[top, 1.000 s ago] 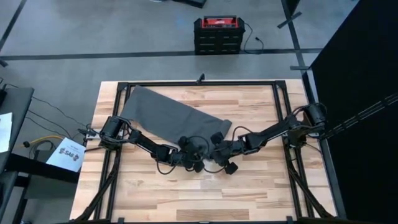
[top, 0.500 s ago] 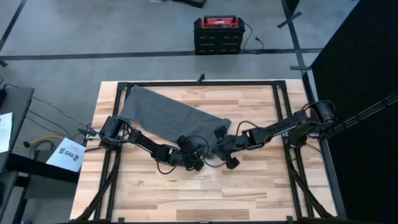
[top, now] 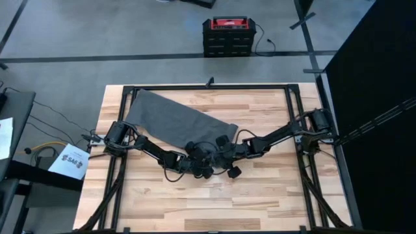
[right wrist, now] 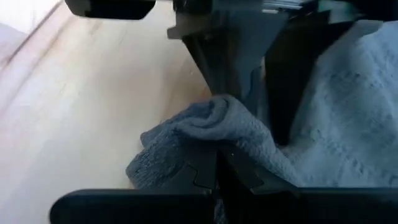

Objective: Roll towel
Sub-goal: Roll the gray towel

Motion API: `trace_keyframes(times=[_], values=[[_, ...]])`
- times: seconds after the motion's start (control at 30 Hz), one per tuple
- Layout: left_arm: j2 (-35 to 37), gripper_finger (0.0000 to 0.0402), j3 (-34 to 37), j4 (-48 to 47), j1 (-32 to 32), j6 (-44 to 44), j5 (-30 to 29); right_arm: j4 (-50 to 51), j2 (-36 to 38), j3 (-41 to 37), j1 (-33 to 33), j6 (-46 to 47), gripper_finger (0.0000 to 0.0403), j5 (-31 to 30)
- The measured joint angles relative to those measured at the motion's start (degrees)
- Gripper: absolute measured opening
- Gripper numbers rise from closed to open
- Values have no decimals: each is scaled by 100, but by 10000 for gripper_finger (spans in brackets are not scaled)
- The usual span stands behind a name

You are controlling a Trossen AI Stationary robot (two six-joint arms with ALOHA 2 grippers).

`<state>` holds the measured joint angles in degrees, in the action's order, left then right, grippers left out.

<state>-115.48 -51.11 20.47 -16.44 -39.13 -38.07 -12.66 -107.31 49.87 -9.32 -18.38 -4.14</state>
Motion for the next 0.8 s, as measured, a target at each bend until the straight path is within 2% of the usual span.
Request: trace_keyframes(times=[0.43, 0.67, 0.8], values=[[4, 133, 0, -11, 12, 1, 2, 165, 240, 88, -154, -218, 0, -249], [4, 133, 0, -22, 13, -1, -19, 441, 9, 100, 69, -222, 0, -98], [4, 133, 0, -43, 17, -9, -19, 763, 80, 107, 74, -208, 0, -384]])
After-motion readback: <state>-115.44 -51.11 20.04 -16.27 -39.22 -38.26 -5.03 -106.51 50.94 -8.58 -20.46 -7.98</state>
